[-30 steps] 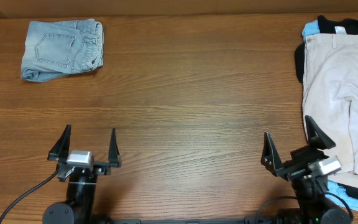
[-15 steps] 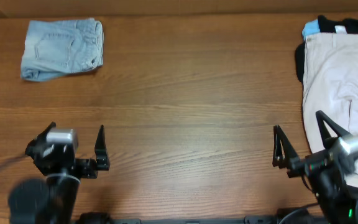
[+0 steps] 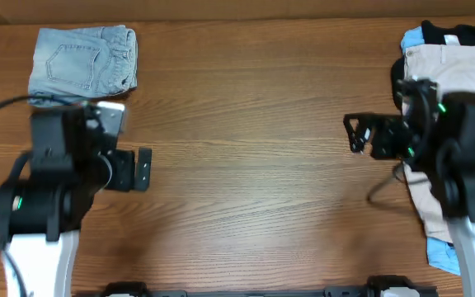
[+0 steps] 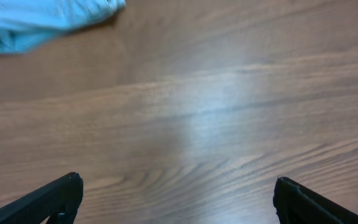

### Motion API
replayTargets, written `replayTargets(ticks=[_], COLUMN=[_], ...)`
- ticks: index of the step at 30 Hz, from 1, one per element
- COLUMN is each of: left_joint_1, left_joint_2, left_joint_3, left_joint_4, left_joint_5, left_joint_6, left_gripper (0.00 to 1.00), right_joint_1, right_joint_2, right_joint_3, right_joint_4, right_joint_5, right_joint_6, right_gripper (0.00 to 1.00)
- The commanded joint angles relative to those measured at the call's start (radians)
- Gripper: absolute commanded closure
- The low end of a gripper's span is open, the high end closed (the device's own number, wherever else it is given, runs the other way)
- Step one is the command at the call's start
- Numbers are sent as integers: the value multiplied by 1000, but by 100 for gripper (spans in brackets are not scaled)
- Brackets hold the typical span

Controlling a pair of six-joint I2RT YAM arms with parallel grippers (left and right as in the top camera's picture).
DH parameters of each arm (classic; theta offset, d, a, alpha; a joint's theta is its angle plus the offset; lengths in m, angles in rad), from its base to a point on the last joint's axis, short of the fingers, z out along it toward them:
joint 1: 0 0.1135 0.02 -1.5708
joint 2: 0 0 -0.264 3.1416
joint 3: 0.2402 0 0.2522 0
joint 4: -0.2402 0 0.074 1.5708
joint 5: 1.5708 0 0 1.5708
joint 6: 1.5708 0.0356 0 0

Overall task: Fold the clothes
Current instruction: 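Open both grippers and move the right gripper toward the beige shorts pile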

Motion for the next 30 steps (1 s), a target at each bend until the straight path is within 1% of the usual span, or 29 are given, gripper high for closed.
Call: replayTargets(ticks=[1,5,7,10,12,14,17,20,24,25,27,30], left_joint_1=[-6,-6,-6,-6,-6,-6,-6,-5,-6,-6,-6,-6], left_joint_2=[111,228,288,381,417,441,457,457,457,457,457,457], left_joint_3=[23,23,23,23,23,23,23,23,23,23,23,23], left_joint_4=[-1,6,20,68,92,103,102,103,112,114,117,130], left_joint_5=[12,31,69,140,170,190,194,191,188,188,189,188], left_joint_6=[27,1,-27,-27,-27,-27,-27,-26,-27,-27,-27,-36], left_gripper=[0,0,0,0,0,0,0,0,0,0,0,0], right_joint_1=[5,5,5,2,-15,-54,-159,-303,-497,-554,-627,-694], right_joint_2=[149,306,388,500,521,519,517,517,518,519,523,544], right_joint_3=[21,20,20,20,20,22,37,38,38,37,27,14], right_joint_4=[-4,6,8,43,71,106,153,204,274,303,368,464], right_joint_5=[14,27,24,20,20,38,92,148,165,166,163,153], right_joint_6=[0,0,4,4,5,47,122,182,189,210,241,241], right_gripper=[0,0,0,0,0,0,0,0,0,0,0,0])
